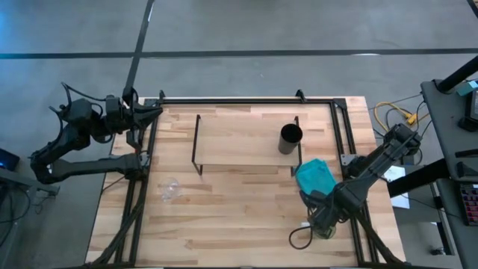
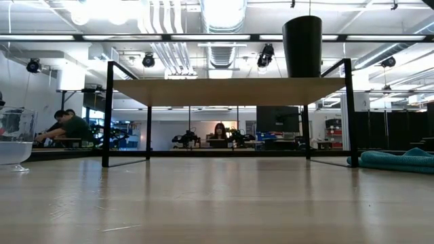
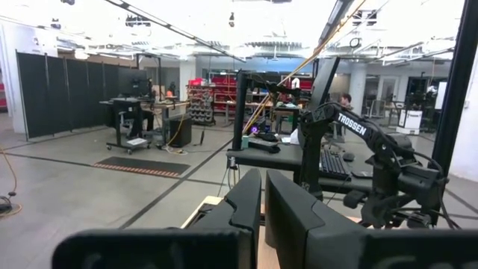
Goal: Stack small to large cups/mugs on shelf
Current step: Put the green mug on the shelf
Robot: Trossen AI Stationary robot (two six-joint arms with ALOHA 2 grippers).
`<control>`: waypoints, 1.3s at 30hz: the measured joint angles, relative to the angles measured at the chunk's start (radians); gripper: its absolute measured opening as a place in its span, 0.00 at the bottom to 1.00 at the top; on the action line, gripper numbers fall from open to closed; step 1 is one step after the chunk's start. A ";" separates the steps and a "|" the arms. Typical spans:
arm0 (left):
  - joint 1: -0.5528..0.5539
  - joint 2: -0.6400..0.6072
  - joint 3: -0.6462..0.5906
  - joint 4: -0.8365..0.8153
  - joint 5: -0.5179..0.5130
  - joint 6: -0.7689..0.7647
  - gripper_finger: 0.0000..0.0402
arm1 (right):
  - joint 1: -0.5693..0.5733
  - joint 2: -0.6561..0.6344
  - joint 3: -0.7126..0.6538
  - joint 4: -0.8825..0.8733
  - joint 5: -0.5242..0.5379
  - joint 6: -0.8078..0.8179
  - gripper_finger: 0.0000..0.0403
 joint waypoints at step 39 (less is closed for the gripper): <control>0.000 -0.001 0.000 0.001 0.000 0.001 0.03 | 0.000 -0.001 -0.167 0.156 0.002 -0.016 0.04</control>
